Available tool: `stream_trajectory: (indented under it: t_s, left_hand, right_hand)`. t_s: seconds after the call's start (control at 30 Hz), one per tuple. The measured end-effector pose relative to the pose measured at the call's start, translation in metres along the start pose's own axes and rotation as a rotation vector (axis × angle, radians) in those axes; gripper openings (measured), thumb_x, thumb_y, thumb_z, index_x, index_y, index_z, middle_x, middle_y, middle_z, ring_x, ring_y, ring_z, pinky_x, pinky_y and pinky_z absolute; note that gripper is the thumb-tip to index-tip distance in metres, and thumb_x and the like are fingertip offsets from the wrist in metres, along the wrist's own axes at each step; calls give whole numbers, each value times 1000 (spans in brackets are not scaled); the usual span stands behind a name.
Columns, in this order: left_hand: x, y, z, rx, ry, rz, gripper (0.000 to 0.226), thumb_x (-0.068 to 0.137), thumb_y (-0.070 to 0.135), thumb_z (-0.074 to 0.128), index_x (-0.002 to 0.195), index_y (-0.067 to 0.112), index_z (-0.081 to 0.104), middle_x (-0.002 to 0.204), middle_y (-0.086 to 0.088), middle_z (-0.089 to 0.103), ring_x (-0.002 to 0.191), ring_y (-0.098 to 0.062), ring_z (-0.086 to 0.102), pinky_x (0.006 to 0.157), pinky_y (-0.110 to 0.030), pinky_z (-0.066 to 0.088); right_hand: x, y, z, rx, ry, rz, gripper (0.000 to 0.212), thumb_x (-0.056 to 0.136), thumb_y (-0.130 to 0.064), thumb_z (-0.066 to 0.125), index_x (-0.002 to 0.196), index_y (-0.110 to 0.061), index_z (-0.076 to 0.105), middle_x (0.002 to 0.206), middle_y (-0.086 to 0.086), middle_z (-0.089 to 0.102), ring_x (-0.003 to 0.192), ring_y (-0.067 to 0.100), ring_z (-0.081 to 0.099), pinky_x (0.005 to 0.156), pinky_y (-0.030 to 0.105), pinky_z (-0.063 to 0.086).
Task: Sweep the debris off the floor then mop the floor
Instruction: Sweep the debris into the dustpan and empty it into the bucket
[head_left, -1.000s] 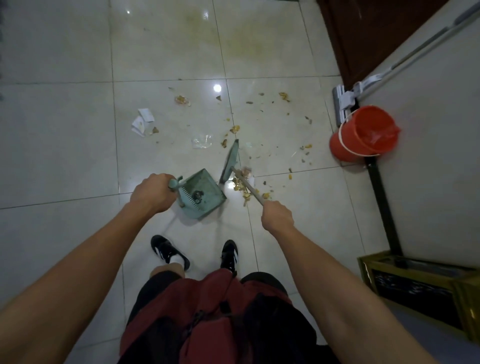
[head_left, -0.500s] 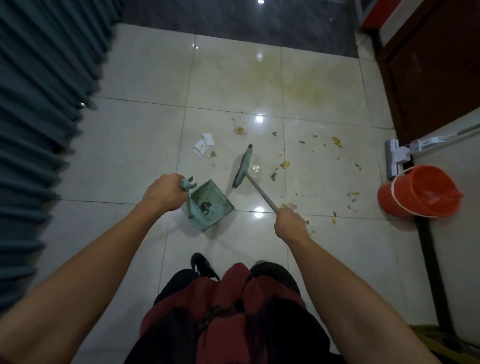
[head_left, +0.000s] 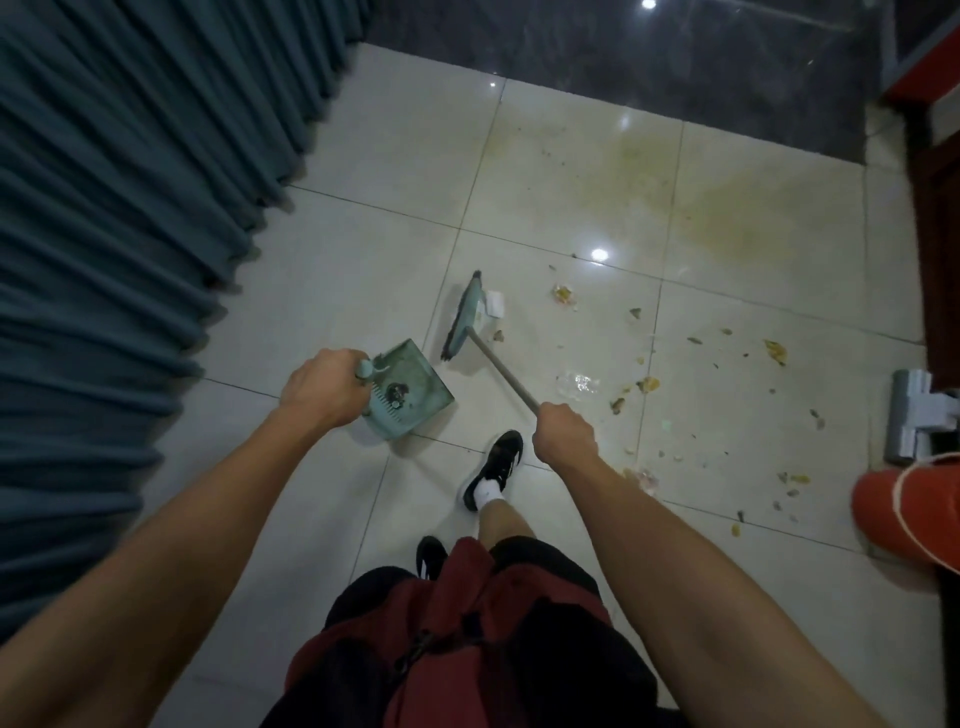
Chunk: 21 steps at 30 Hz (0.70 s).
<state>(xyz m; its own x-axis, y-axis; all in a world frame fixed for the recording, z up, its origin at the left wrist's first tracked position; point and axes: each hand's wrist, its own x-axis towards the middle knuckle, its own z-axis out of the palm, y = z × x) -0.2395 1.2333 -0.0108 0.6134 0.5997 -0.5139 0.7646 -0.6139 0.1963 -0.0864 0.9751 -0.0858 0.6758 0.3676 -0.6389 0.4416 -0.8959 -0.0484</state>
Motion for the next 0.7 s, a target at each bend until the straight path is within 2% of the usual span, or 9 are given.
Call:
stream_trajectory:
  t_s: [0.13,0.33,0.5,0.6,0.7]
  left_hand:
    - [44,12,-20,2,-1,-46,9,87,16,57,83,23,62,87,-7,67,79,-32,63,74,-37,56]
    - [101,41,-54,11,-7,-97,9,92,21,57,84,24,60,89,-6,66,82,-32,64,77,-38,56]
    - [130,55,-67,32,-23,-113,9,92,20,57,85,24,60,87,-7,66,82,-32,64,78,-39,57]
    - [145,60,-71,45,-44,-110,17,93,21,56,77,26,54,82,-4,65,76,-28,64,77,-40,59]
    - [159,62,-76,57,-49,-78,15,92,20,57,78,26,56,82,-4,65,76,-28,64,74,-39,58]
  right_hand:
    - [55,-16,-29,14,-47,-61,31,94,-9,52,124,-10,58,111,10,63,98,27,64,75,35,50]
    - [128,-24,-77,-2,-73,-122,32,93,-9,53,125,-11,58,116,10,63,102,27,64,80,34,51]
    - [162,-38,-103,-55,-104,-126,37,93,-7,54,129,-11,56,121,9,61,107,26,62,75,33,45]
    - [173,-40,-108,-62,-120,-108,35,93,-6,53,127,-11,58,118,8,63,105,25,63,73,32,47]
    - [174,-36,-106,-44,-139,-50,34,95,-7,50,127,-11,58,117,7,62,104,25,64,75,33,49]
